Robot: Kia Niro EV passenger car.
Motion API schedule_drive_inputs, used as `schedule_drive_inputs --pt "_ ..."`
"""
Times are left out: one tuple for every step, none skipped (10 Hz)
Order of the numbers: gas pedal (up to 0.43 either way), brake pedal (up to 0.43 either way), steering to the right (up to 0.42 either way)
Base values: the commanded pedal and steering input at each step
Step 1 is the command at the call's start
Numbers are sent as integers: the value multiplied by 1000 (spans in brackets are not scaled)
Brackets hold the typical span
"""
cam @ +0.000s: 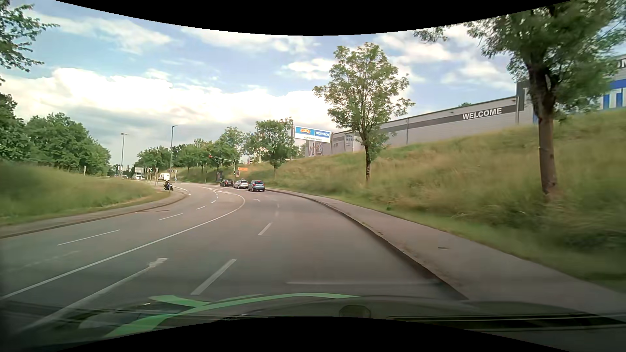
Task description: Follow the waypoints while adhering to traffic rules and regulations
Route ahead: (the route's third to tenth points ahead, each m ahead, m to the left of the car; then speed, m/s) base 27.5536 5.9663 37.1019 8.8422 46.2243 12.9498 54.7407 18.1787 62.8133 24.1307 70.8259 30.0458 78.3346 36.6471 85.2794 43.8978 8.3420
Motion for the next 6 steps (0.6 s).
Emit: schedule_drive_inputs --pt "87 0 -35" --pt "87 0 -35" --pt "87 0 -35" --pt "87 0 -34" --pt "87 0 -35" --pt "87 0 -35"
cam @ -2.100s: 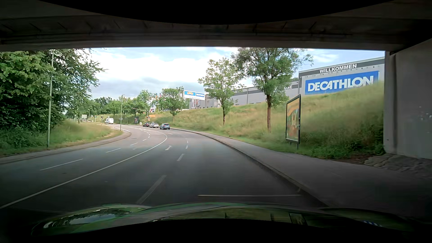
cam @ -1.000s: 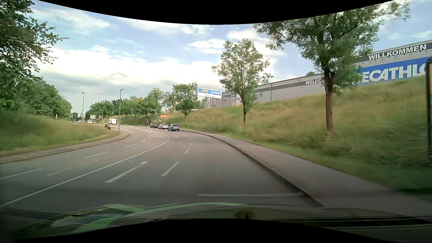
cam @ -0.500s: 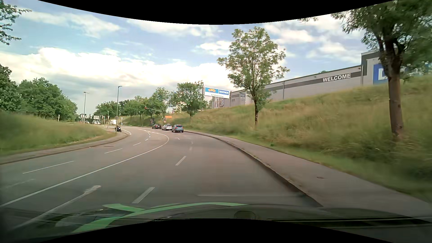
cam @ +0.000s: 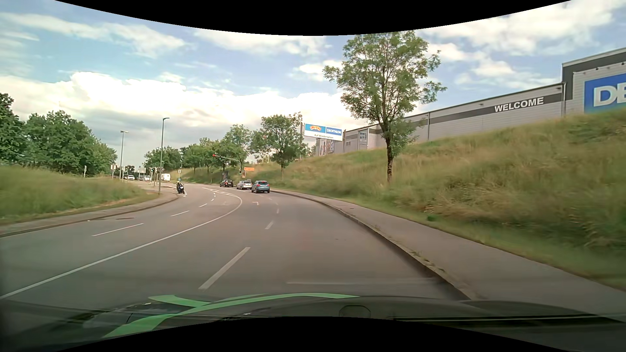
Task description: Follow the waypoints while adhering to traffic rules and regulations
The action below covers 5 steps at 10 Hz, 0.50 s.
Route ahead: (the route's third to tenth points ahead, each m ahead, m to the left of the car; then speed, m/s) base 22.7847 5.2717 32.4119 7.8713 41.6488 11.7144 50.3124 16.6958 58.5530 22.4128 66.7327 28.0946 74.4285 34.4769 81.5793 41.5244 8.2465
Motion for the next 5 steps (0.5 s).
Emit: schedule_drive_inputs --pt "87 0 -34" --pt "87 0 -33" --pt "87 0 -33" --pt "87 0 -33" --pt "87 0 -33"
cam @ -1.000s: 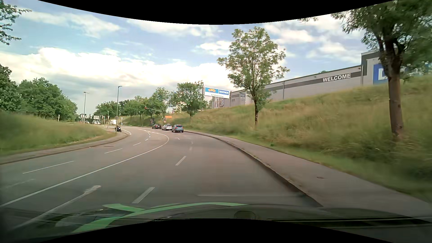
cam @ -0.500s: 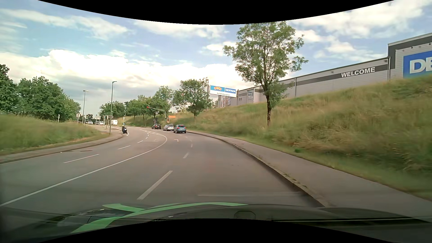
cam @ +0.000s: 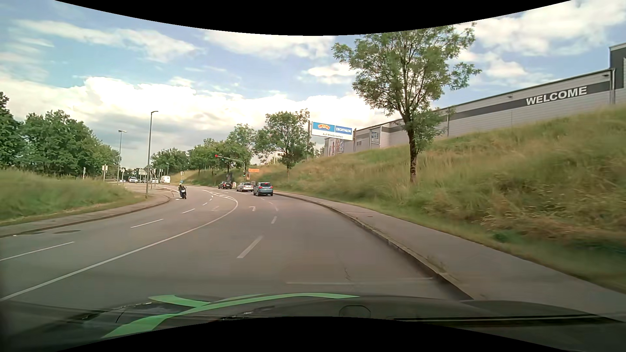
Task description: Follow the waypoints while adhering to traffic rules and regulations
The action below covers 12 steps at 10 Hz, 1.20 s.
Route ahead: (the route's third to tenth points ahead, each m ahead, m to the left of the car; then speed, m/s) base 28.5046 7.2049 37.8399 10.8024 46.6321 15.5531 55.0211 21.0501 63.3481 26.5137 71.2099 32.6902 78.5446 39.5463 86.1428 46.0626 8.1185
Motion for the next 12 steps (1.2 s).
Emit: schedule_drive_inputs --pt "87 0 -33" --pt "87 0 -33" --pt "67 0 -33" --pt "0 0 -33" --pt "0 0 -33" --pt "0 0 -33" --pt "0 0 -33" --pt "0 0 -33" --pt "0 0 -33" --pt "0 0 -33" --pt "0 0 -33" --pt "0 0 -34"
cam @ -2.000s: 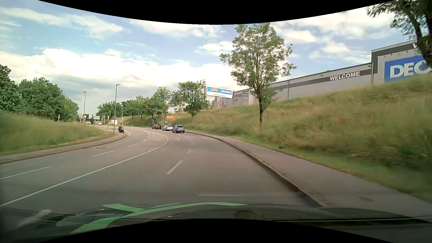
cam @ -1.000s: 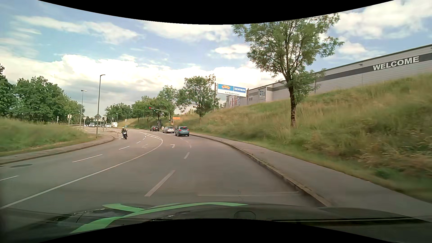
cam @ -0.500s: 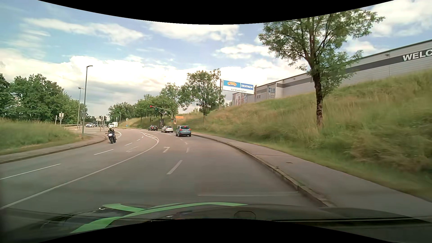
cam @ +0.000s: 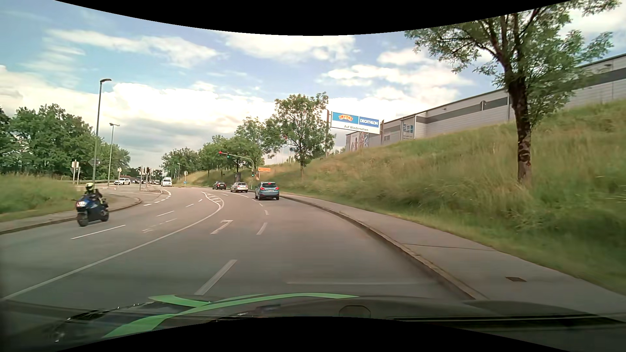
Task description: Follow the waypoints while adhering to traffic rules and regulations
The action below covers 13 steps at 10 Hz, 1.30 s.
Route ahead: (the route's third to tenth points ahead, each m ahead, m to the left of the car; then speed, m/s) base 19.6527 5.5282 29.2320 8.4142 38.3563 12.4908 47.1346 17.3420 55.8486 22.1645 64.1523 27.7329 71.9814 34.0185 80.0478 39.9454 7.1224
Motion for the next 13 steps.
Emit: schedule_drive_inputs --pt "0 0 -35" --pt "0 0 -36" --pt "0 0 -38" --pt "0 0 -38" --pt "0 0 -38" --pt "0 0 -39" --pt "0 0 -40" --pt "0 0 -42" --pt "0 0 -44" --pt "0 0 -47" --pt "0 0 -48" --pt "0 0 -48" --pt "0 0 -48"
